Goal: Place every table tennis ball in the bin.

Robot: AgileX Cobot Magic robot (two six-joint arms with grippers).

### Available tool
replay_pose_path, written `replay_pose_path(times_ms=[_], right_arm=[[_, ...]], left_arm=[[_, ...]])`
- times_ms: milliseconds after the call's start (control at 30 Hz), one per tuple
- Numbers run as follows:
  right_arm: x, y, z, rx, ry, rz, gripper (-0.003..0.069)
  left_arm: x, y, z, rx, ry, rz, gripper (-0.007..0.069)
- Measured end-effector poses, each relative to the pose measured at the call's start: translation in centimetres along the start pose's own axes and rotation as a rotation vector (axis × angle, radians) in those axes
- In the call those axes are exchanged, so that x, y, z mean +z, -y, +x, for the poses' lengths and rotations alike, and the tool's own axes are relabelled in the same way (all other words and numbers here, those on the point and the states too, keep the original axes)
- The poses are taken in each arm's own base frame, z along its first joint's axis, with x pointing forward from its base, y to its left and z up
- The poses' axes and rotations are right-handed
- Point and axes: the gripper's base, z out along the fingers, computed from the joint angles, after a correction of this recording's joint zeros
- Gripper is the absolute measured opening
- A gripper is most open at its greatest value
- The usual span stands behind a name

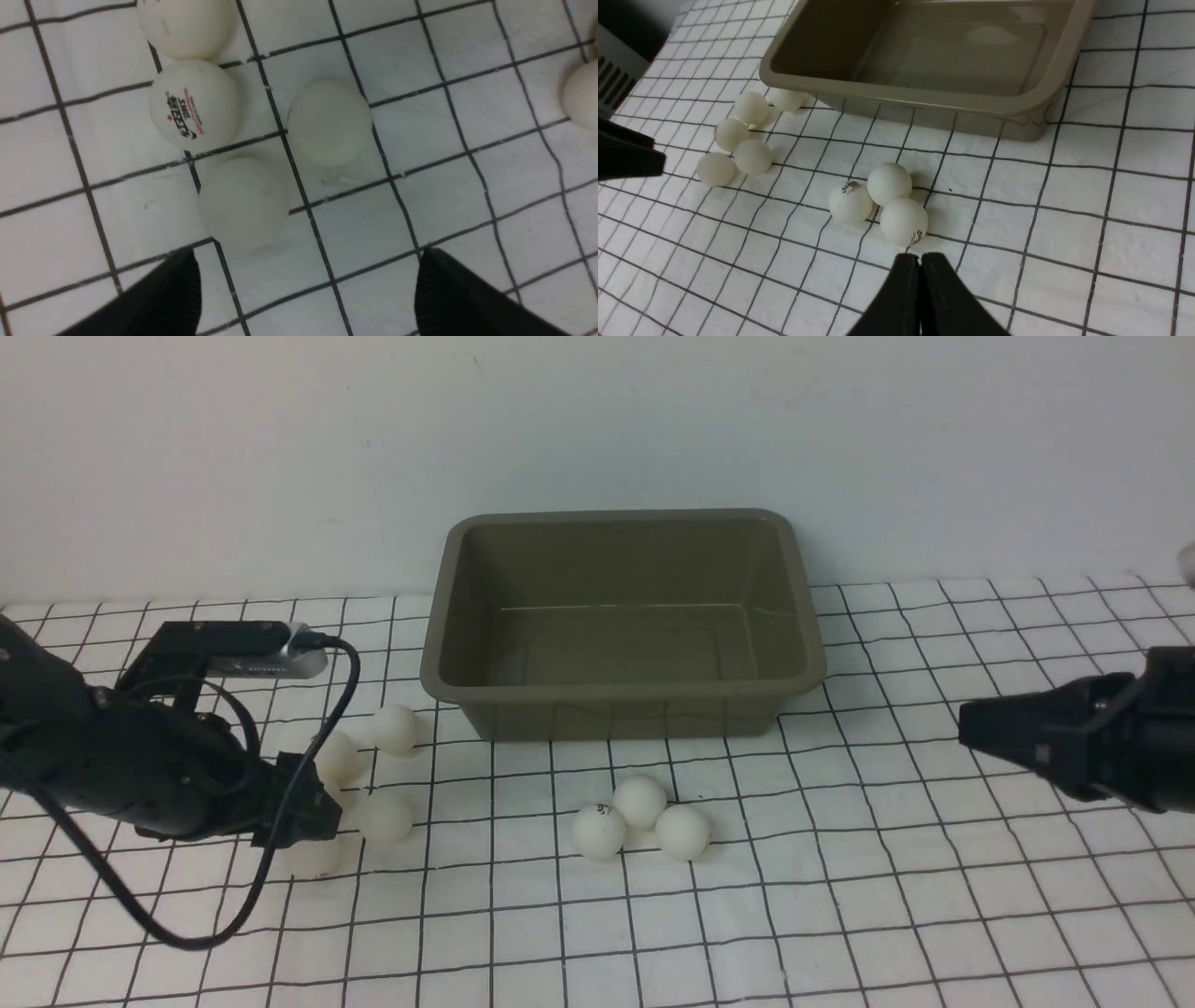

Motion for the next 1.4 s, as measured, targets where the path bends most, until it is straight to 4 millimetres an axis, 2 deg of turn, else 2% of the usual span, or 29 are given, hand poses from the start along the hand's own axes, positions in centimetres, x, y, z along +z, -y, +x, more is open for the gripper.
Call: replay_pose_path(times_ms=[333,733,1133,1300,1400], right_arm=[[0.0,-0.1,-0.2,0.019,0.018,-0.010,-0.0010],[0.0,-0.1,-0.2,0.031,0.026,-0.015,-0.0010],[0.0,-0.2,-0.2,0.032,0.026,-0.018,-0.0010],[0.0,-0.2,-0.2,0.033,0.025,-0.022,-0.0010],[0.0,-0.3,-0.2,0.033,0.020,-0.031,-0.0010]], left_arm=[[3.0,-1.3,-2.5,0.029,-0.054,-0.007,0.0555],[3.9,-1.6,-1.8,0.044,-0.136,0.008,0.0555],[6.1,-2.3,-0.9,0.031,-0.210,0.007,0.0555],[6.7,-2.5,-0.7,0.021,-0.227,0.008,0.0523],[7.0,-2.6,-0.8,0.017,-0.228,0.008,0.0461]])
